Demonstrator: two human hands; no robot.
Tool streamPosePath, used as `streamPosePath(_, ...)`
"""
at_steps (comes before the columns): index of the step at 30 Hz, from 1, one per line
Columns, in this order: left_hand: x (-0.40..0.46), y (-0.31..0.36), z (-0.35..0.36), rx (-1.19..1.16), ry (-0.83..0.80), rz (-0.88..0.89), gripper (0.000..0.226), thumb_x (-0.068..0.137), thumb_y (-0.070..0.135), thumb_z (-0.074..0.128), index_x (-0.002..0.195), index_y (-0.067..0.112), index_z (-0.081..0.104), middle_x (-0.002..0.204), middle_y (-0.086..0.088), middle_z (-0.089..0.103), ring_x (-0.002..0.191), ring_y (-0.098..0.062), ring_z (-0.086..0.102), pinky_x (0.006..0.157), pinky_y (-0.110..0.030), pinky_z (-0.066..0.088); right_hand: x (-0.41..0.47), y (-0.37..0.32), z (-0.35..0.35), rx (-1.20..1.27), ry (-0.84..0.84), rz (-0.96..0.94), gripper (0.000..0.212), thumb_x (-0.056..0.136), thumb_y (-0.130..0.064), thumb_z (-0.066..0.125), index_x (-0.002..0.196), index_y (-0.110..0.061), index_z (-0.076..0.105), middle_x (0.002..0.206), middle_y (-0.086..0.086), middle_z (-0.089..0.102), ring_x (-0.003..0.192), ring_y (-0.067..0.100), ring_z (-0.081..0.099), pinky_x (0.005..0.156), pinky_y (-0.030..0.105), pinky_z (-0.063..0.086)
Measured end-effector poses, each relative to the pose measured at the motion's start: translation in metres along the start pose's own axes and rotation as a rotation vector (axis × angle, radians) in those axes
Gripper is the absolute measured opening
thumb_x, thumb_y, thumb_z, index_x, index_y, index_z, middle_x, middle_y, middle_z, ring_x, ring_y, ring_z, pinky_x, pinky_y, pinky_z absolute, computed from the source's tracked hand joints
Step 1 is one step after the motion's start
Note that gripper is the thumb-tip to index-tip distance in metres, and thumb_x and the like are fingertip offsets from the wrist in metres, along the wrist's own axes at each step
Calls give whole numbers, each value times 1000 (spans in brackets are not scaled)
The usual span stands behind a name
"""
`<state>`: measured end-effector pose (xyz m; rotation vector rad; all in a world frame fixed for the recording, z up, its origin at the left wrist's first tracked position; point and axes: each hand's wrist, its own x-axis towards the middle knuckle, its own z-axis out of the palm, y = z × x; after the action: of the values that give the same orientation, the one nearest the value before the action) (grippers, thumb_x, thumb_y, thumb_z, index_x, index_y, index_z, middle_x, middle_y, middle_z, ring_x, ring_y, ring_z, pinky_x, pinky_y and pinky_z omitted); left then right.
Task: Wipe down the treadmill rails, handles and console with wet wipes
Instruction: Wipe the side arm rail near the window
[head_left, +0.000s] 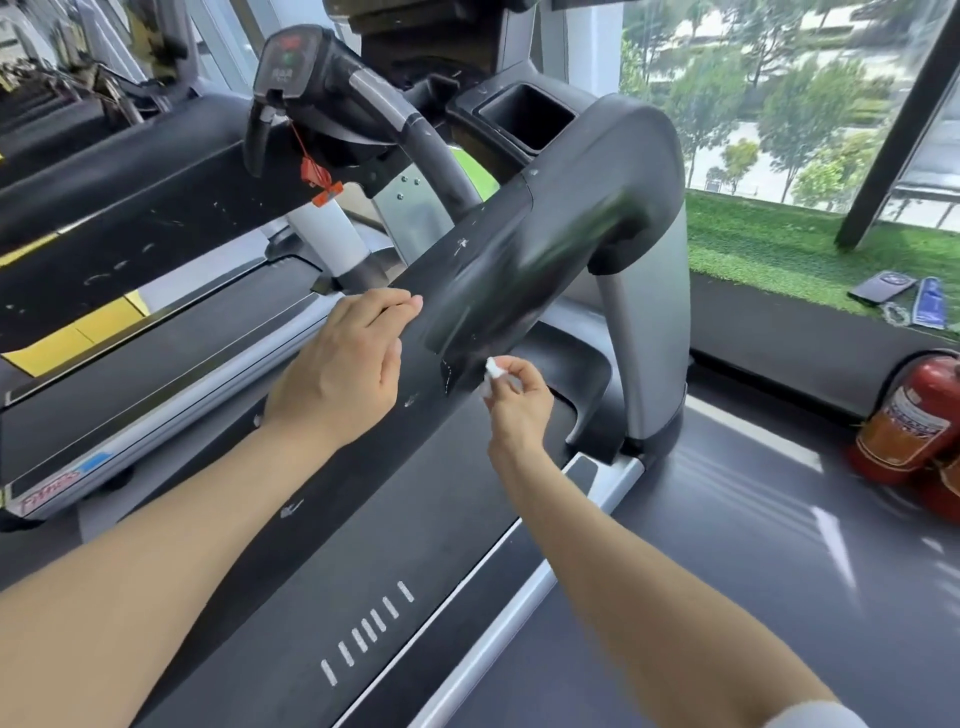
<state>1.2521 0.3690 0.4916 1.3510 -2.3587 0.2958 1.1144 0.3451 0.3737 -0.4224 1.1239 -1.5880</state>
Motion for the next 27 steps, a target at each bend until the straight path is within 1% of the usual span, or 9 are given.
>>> streamPosePath(4, 0, -1, -1, -31, -5, 1, 43, 91, 2, 49, 133, 9, 52, 131, -3, 52, 117, -19, 41, 93, -35, 44, -45, 14, 8, -81, -68, 12, 27, 91, -3, 53, 74, -22, 62, 54, -4, 43, 51, 10, 36, 55, 21, 33)
streamPosePath(8, -2, -5, -9, -71, -57, 6, 43, 92, 1, 47, 135, 8, 50, 135, -6, 49, 123, -24, 42, 102, -36, 38, -66, 8, 10, -31, -149, 38, 18, 92, -6, 56, 82, -18, 66, 64, -3, 56, 57, 10, 48, 61, 21, 42)
streamPosePath(11, -19, -13, -18, -40, -45, 15, 40, 94, 4, 46, 133, 9, 52, 133, -4, 51, 121, -23, 45, 100, -35, 40, -41, -10, 1, 91, 43, 51, 18, 93, -3, 54, 86, -16, 64, 71, -4, 59, 56, 4, 53, 55, 16, 45)
streamPosePath(13, -31, -20, -19, 32, -81, 53, 43, 96, 17, 37, 137, 11, 48, 135, -3, 49, 123, -21, 43, 103, -36, 39, -16, -20, -4, 105, 188, 87, 22, 93, 1, 48, 91, -15, 62, 71, -4, 57, 55, 4, 51, 58, 17, 45)
streamPosePath(15, -36, -25, -19, 56, -121, 72, 50, 95, 28, 28, 140, 13, 44, 139, -1, 46, 126, -18, 40, 106, -30, 33, 2, -25, 1, 74, 202, 75, 25, 90, 3, 45, 98, -15, 61, 71, -4, 55, 57, 8, 49, 62, 21, 44)
streamPosePath(20, -33, -25, -18, -53, -97, 36, 48, 93, 20, 38, 139, 15, 46, 137, 1, 48, 123, -13, 37, 103, -25, 29, -18, -13, 21, -27, 186, -104, 14, 92, -4, 51, 93, -15, 58, 68, -10, 51, 53, 3, 46, 53, 15, 40)
streamPosePath(23, -33, -25, -18, -50, -84, 43, 47, 92, 19, 39, 138, 14, 47, 137, 0, 49, 122, -14, 37, 102, -26, 30, -59, 4, 28, -64, 125, -226, 15, 92, -5, 54, 93, -18, 62, 68, -17, 57, 55, 0, 46, 60, 19, 41)
streamPosePath(26, -34, -25, -18, -63, -88, 33, 46, 93, 16, 42, 139, 15, 47, 138, 1, 48, 123, -16, 39, 102, -27, 30, -88, 10, 34, -114, -50, -303, 19, 92, -7, 56, 100, -19, 68, 98, -3, 65, 76, 2, 55, 74, 16, 45)
streamPosePath(27, -34, -26, -18, -70, -93, 27, 46, 94, 15, 43, 139, 16, 46, 139, 2, 47, 124, -17, 39, 102, -28, 29, -90, 9, 33, -134, -109, -307, 22, 92, -5, 56, 100, -22, 68, 102, -2, 66, 81, 4, 58, 77, 16, 46)
